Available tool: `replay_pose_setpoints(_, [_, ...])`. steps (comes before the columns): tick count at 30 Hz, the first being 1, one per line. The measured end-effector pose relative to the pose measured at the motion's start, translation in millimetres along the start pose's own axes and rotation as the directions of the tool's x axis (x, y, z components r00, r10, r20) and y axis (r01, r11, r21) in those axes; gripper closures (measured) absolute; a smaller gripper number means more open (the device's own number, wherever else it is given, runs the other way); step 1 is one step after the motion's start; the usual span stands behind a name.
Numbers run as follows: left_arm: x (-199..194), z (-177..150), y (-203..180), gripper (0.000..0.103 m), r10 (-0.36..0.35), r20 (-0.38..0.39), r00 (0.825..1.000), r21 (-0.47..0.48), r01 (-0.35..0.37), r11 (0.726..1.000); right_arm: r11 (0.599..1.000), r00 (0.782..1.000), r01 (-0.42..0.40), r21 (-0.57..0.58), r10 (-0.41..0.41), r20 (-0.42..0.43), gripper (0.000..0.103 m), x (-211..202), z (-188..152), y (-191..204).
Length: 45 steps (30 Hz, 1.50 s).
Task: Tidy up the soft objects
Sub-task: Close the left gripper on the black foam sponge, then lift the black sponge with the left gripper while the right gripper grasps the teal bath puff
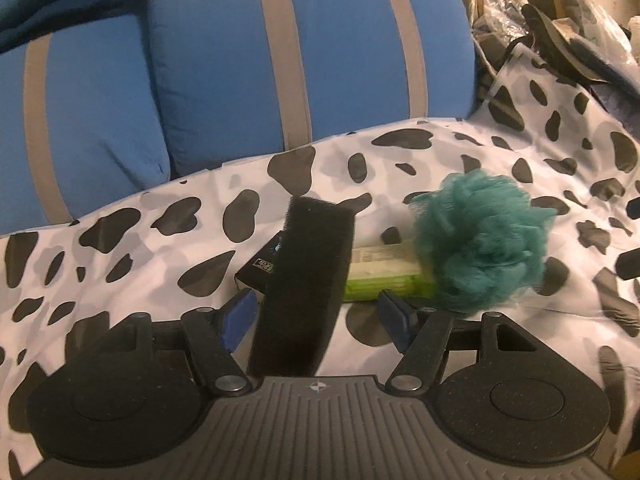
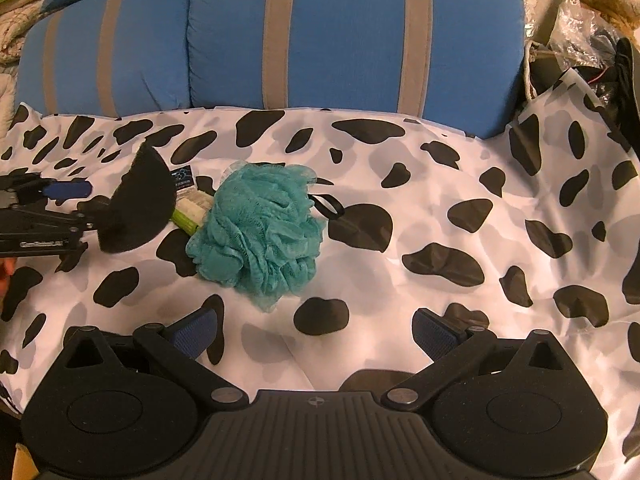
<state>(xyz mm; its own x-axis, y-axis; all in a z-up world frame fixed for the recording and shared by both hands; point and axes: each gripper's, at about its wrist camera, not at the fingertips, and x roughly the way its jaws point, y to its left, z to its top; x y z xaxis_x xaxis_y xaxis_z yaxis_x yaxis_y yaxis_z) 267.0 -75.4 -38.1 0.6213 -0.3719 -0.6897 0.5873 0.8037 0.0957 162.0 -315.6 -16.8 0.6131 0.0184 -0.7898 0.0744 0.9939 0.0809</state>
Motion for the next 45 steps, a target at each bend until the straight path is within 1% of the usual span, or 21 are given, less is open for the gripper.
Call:
replay_pose_setpoints(5, [21, 0, 9, 0.037, -0.018, -0.024, 1.000, -0.004, 0.018, 1.000, 1.000, 1.000, -0.013, -0.005, 0.013, -0.002, 0.000, 6, 7, 1])
replay_pose_setpoints(10, [38, -3, 19, 0.037, -0.070, -0.053, 0.996, -0.039, 0.068, 0.997, 1.000, 1.000, -0.026, 0.000, 0.026, -0.009, 0.000, 10, 11, 1])
replay_pose_setpoints(11, [40, -3, 20, 0.040, -0.076, -0.059, 0.995, -0.042, 0.073, 0.996, 1.000, 1.000, -0.028, 0.002, 0.028, -0.009, 0.000, 11, 11, 1])
replay_pose_setpoints(12, [42, -4, 20, 0.045, -0.083, -0.070, 0.994, -0.045, 0.080, 0.996, 1.000, 1.000, -0.029, 0.005, 0.029, -0.009, 0.000, 11, 12, 1])
replay_pose_setpoints(13, [45, -4, 20, 0.059, -0.084, -0.095, 0.992, -0.049, 0.079, 0.996, 0.999, 0.999, -0.031, 0.008, 0.031, -0.009, 0.000, 11, 12, 0])
replay_pose_setpoints(16, [45, 0, 25, 0.061, -0.090, -0.128, 0.988, -0.104, 0.077, 0.992, 1.000, 1.000, -0.030, 0.008, 0.030, -0.006, 0.000, 12, 13, 0])
replay_pose_setpoints(19, [34, 6, 28, 0.062, -0.086, -0.120, 0.989, -0.155, 0.067, 0.986, 0.999, 0.999, -0.034, 0.010, 0.034, -0.001, 0.000, 13, 14, 0])
replay_pose_setpoints(24, [8, 13, 20, 0.063, -0.047, -0.111, 0.993, -0.160, 0.029, 0.987, 0.999, 0.999, -0.048, 0.014, 0.048, 0.016, 0.000, 13, 14, 3])
replay_pose_setpoints(27, [-10, 18, 19, 0.063, 0.007, -0.119, 0.993, -0.215, -0.033, 0.976, 0.999, 0.998, -0.048, -0.001, 0.048, 0.028, 0.000, 14, 14, 7])
replay_pose_setpoints(30, [-34, 21, 14, 0.063, 0.079, -0.120, 0.990, -0.222, -0.104, 0.969, 0.999, 0.998, -0.051, -0.008, 0.051, 0.035, 0.000, 17, 15, 10])
replay_pose_setpoints(34, [-67, 14, 7, 0.063, 0.128, -0.152, 0.980, -0.268, -0.166, 0.949, 0.998, 0.997, -0.066, -0.014, 0.067, 0.040, 0.000, 24, 17, 15])
replay_pose_setpoints(36, [-82, 7, 2, 0.063, 0.128, -0.169, 0.977, -0.292, -0.174, 0.941, 0.997, 0.996, -0.076, -0.003, 0.076, 0.040, 0.000, 29, 18, 17])
replay_pose_setpoints(39, [-96, -2, -7, 0.063, 0.084, -0.172, 0.982, -0.310, -0.135, 0.941, 0.995, 0.995, -0.095, 0.017, 0.094, 0.046, 0.000, 33, 20, 19])
replay_pose_setpoints(42, [-95, -8, -11, 0.063, 0.031, -0.166, 0.986, -0.317, -0.083, 0.945, 0.994, 0.994, -0.103, 0.037, 0.101, 0.047, 0.000, 40, 25, 22])
replay_pose_setpoints(45, [-94, -11, -8, 0.063, -0.001, -0.167, 0.986, -0.335, -0.056, 0.941, 0.992, 0.994, -0.109, 0.061, 0.108, 0.028, 0.000, 51, 29, 24])
